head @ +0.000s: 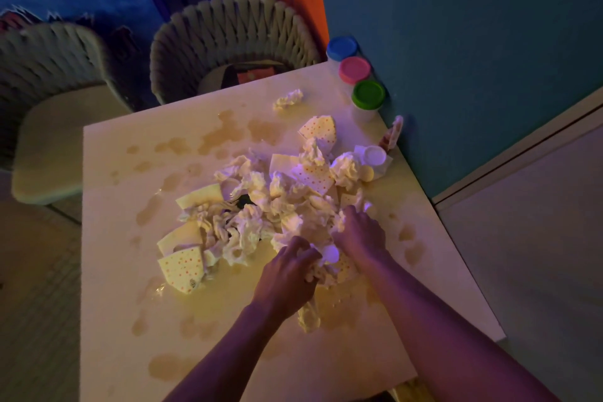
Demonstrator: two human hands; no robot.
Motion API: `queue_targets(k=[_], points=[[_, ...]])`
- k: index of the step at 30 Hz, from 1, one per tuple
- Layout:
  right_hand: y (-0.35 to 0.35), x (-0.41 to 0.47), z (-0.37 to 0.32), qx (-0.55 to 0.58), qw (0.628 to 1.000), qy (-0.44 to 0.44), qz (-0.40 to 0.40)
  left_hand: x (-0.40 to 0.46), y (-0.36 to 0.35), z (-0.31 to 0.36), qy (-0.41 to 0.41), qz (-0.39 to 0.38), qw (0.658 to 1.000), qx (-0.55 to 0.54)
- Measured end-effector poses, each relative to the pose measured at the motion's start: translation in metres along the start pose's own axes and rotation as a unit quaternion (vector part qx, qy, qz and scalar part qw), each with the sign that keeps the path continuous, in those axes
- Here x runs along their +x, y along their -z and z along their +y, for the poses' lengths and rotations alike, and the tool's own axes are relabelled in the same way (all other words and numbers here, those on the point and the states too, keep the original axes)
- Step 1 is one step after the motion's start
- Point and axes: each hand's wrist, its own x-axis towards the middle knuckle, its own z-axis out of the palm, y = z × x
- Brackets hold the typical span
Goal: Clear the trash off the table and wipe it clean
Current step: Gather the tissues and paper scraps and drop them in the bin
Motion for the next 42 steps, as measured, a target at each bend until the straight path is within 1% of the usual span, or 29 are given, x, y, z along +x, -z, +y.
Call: queue_targets(k=[4, 11, 21, 27, 30, 35, 38, 42], points=[[-0.001, -0.002, 0.003, 0.008, 1.0, -0.005, 0.003, -0.007, 0.002, -0.003, -0.005, 0.0, 1.0, -0.01], [0.001, -0.016, 0.003, 0.071, 0.997, -0.01, 0.031, -0.015, 0.007, -0.009, -0.024, 0.005, 1.0, -0.016], [0.009, -0.052, 0.006, 0.169, 0.979, -0.014, 0.114, -0.018, 0.016, -0.007, -0.026, 0.052, 0.996, -0.061], [0.001, -0.082, 0.018, 0.201, 0.969, -0.04, 0.136, -0.012, 0.021, -0.005, -0.024, 0.051, 0.995, -0.08], [-0.005, -0.101, 0.029, 0.203, 0.966, -0.054, 0.153, -0.008, 0.021, -0.001, -0.035, 0.055, 0.995, -0.078], [-0.015, -0.131, 0.052, 0.218, 0.958, -0.088, 0.167, -0.003, 0.017, 0.017, -0.043, 0.045, 0.994, -0.089], [-0.021, -0.148, 0.068, 0.221, 0.952, -0.104, 0.187, -0.002, 0.008, 0.034, -0.066, 0.033, 0.993, -0.09], [-0.026, -0.171, 0.093, 0.234, 0.939, -0.141, 0.209, -0.003, -0.012, 0.06, -0.107, -0.003, 0.99, -0.088]])
